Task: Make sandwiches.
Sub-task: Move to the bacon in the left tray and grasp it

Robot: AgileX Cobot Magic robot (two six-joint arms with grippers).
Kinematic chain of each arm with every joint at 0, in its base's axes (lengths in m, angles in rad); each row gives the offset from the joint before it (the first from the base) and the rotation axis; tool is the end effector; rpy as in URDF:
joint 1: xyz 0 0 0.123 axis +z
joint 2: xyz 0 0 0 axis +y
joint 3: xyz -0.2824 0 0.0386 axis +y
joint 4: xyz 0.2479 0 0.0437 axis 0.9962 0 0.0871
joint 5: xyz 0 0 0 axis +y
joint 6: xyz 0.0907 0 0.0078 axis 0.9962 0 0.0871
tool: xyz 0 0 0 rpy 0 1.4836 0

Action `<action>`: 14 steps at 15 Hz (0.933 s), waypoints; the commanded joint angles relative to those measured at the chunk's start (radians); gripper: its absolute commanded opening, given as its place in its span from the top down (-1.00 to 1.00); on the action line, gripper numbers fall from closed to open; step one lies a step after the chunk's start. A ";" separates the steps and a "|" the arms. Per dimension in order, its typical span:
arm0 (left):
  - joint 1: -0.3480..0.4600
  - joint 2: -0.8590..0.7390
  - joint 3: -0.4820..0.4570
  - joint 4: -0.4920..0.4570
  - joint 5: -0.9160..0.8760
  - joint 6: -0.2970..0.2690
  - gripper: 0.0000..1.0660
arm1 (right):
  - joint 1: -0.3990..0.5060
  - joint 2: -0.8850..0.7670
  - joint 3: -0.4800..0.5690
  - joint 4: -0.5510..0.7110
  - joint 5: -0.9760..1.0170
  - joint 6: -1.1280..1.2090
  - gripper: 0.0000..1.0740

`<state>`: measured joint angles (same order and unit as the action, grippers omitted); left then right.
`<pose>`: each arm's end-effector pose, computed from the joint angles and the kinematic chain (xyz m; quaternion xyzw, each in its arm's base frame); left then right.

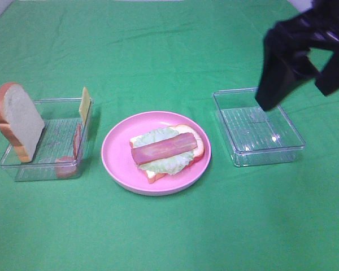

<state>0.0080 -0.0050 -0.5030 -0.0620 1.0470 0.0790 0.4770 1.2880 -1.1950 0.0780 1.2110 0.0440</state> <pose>-0.0055 -0.0049 0.2792 0.0312 0.8465 -0.0079 0.5313 0.2107 0.1164 0.3403 -0.2044 0.9622 0.0824 0.1601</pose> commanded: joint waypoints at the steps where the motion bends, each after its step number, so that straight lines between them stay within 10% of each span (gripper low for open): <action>1: 0.001 -0.018 0.002 0.002 -0.008 -0.002 -0.13 | 0.000 -0.176 0.175 -0.005 0.052 0.005 -0.64; 5: 0.001 -0.018 0.002 0.002 -0.008 -0.002 -0.13 | 0.000 -0.555 0.429 -0.004 0.052 0.002 -0.64; 14: 0.001 -0.018 0.002 0.002 -0.008 -0.002 -0.13 | 0.000 -1.214 0.613 0.001 -0.127 -0.180 -0.64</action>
<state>0.0080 -0.0050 -0.5030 -0.0620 1.0470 0.0790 0.4770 0.0790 -0.5810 0.0790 1.0990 -0.1200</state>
